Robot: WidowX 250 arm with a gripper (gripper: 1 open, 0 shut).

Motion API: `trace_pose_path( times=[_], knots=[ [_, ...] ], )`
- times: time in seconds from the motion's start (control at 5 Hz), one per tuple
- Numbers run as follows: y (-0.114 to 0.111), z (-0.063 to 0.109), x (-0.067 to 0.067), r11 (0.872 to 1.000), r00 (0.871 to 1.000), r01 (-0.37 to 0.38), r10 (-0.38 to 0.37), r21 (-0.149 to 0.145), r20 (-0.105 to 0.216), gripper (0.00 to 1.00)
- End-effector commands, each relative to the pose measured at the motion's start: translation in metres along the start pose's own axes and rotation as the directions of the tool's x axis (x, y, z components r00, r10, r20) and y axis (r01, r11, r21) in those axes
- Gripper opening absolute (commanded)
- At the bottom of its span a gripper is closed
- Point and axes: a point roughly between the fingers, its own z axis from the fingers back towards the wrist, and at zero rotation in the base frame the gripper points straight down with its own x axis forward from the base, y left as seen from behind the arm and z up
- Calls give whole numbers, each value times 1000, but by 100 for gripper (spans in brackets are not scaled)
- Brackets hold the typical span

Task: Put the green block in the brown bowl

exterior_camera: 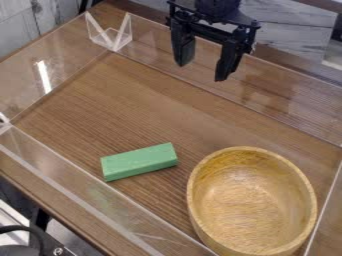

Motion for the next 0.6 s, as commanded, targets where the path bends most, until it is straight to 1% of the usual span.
trace_pose_path(
  times=[0.0, 0.2, 0.4],
  knots=[
    [0, -9, -3, 999, 998, 50, -50, 1, -22, 100],
    [3, -16, -20, 972, 972, 233, -233, 10, -16, 100],
    [6, -20, -28, 934, 934, 357, -356, 14, -16, 100]
  ],
)
